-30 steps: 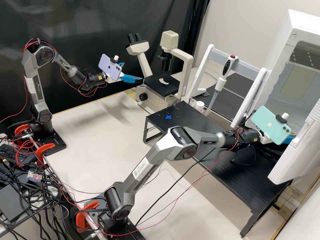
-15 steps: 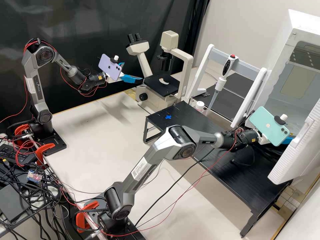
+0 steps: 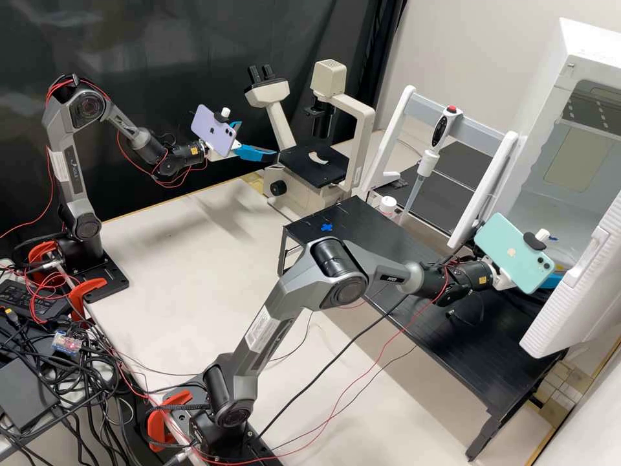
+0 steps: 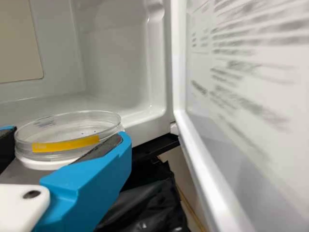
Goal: Move the petri dish to the microscope
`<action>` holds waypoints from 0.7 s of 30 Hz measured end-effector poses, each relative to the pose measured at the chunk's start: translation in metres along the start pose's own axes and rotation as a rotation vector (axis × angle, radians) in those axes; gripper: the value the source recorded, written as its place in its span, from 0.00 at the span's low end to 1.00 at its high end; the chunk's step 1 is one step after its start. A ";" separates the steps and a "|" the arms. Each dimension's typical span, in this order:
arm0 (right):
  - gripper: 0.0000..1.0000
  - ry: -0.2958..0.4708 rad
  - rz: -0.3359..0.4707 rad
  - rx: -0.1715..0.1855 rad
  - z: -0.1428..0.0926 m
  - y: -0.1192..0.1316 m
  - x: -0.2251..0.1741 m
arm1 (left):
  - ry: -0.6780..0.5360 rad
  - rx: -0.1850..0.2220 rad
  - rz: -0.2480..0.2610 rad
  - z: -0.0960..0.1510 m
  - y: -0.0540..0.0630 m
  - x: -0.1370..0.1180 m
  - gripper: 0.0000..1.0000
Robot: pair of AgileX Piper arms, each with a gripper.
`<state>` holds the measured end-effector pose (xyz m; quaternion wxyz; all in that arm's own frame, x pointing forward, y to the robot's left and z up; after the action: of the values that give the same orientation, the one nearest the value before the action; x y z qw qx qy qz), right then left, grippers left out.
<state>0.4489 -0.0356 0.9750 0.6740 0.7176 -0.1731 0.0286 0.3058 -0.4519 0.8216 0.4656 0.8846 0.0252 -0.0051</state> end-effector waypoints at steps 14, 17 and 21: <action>0.00 0.088 0.059 0.033 -0.002 0.008 -0.088 | 0.000 0.000 0.000 0.000 0.000 0.000 1.00; 0.00 0.107 0.047 0.034 -0.006 0.001 -0.109 | 0.000 0.000 0.000 0.000 0.000 0.000 1.00; 0.00 0.138 -0.026 0.019 -0.011 -0.019 -0.139 | 0.000 0.000 0.000 0.000 0.000 0.000 1.00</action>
<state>0.3258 0.0053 0.9198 0.6778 0.7225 -0.1165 0.0707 0.3058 -0.4519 0.8216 0.4656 0.8846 0.0252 -0.0051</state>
